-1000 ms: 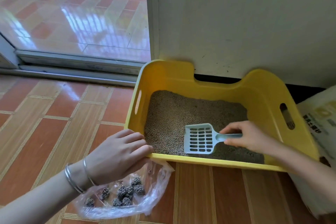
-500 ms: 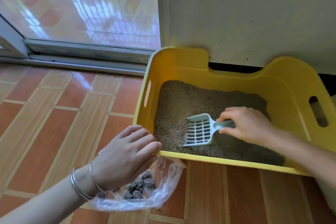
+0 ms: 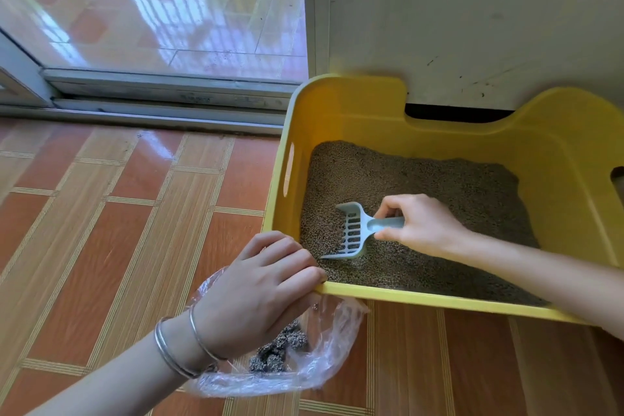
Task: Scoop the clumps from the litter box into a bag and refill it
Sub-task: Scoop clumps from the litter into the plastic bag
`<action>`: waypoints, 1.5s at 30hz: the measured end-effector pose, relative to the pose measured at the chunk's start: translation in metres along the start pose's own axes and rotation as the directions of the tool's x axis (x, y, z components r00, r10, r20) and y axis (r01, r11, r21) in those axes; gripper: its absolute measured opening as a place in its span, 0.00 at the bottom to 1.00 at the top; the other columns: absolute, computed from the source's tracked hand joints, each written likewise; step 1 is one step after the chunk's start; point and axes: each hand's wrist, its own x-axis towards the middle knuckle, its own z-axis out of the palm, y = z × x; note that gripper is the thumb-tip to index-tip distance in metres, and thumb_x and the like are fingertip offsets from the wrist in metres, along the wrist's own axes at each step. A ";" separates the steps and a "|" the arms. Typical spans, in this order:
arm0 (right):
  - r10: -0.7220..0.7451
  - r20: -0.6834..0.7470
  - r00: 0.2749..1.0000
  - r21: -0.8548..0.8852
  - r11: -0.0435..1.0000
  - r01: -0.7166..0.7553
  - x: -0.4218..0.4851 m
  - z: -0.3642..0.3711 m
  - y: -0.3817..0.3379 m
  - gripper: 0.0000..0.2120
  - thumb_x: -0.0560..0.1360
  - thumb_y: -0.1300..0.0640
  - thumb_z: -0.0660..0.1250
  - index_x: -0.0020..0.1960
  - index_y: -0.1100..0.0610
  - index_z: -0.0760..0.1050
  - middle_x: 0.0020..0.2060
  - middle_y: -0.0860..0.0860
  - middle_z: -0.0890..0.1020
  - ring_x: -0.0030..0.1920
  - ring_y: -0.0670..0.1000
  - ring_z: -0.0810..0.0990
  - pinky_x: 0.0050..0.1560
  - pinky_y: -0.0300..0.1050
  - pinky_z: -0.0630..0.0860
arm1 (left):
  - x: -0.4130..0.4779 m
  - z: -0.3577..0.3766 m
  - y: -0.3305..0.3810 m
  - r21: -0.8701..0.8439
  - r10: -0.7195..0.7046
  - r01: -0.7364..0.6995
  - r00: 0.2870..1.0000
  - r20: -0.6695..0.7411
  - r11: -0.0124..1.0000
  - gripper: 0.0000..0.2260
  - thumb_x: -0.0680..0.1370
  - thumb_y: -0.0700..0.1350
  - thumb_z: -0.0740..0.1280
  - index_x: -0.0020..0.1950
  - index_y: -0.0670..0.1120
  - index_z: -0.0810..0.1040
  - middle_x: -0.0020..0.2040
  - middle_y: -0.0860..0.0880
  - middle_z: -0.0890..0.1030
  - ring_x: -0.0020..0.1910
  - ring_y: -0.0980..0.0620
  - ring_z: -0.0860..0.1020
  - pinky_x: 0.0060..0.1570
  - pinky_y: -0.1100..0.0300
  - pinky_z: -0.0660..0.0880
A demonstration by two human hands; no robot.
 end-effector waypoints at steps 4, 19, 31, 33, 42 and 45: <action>0.054 0.033 0.998 0.166 0.984 -0.059 -0.004 0.006 0.008 0.08 0.66 0.50 0.74 0.42 0.46 0.76 0.38 0.43 0.79 0.38 0.48 0.77 0.38 0.44 0.68 | 0.000 0.002 0.000 0.012 0.002 -0.002 0.999 -0.035 1.000 0.11 0.82 0.50 0.54 0.50 0.48 0.74 0.44 0.52 0.77 0.45 0.49 0.75 0.56 0.54 0.67; 0.004 0.018 1.000 0.471 0.882 -0.013 -0.008 -0.005 0.015 0.08 0.66 0.58 0.76 0.42 0.54 0.79 0.39 0.47 0.81 0.40 0.47 0.77 0.47 0.46 0.72 | -0.002 0.004 0.005 0.027 -0.034 0.036 0.996 -0.078 0.999 0.09 0.80 0.49 0.56 0.50 0.48 0.74 0.43 0.52 0.77 0.43 0.49 0.74 0.56 0.55 0.68; 0.107 -0.175 0.979 0.184 0.980 -0.074 -0.012 -0.045 0.043 0.07 0.67 0.54 0.75 0.41 0.49 0.77 0.39 0.44 0.80 0.39 0.45 0.76 0.36 0.41 0.68 | 0.000 -0.001 0.006 0.062 -0.048 0.050 0.999 -0.025 0.997 0.13 0.81 0.49 0.54 0.48 0.47 0.76 0.43 0.52 0.77 0.43 0.48 0.75 0.55 0.54 0.68; 0.153 -0.207 0.966 0.146 0.981 -0.124 -0.015 -0.055 0.056 0.07 0.66 0.53 0.75 0.39 0.47 0.77 0.38 0.45 0.81 0.38 0.46 0.76 0.39 0.46 0.70 | 0.002 -0.006 0.004 0.074 -0.019 0.017 0.999 0.035 0.997 0.14 0.82 0.50 0.52 0.49 0.47 0.76 0.44 0.52 0.77 0.44 0.49 0.75 0.55 0.55 0.68; 0.275 -0.148 0.950 -0.033 0.959 -0.282 -0.017 -0.072 0.070 0.05 0.69 0.52 0.73 0.41 0.48 0.76 0.34 0.47 0.78 0.30 0.49 0.71 0.30 0.41 0.61 | 0.010 -0.015 -0.003 0.089 0.031 -0.041 0.992 0.119 0.995 0.18 0.83 0.54 0.49 0.51 0.48 0.76 0.46 0.52 0.77 0.45 0.49 0.76 0.52 0.54 0.68; 0.277 -0.154 0.949 -0.069 0.955 -0.290 0.004 -0.065 0.062 0.06 0.69 0.52 0.73 0.41 0.48 0.76 0.33 0.46 0.77 0.30 0.47 0.71 0.30 0.40 0.64 | 0.017 -0.013 -0.006 0.062 0.055 -0.061 0.994 0.095 0.996 0.17 0.81 0.56 0.52 0.46 0.49 0.77 0.43 0.52 0.76 0.45 0.49 0.75 0.51 0.54 0.68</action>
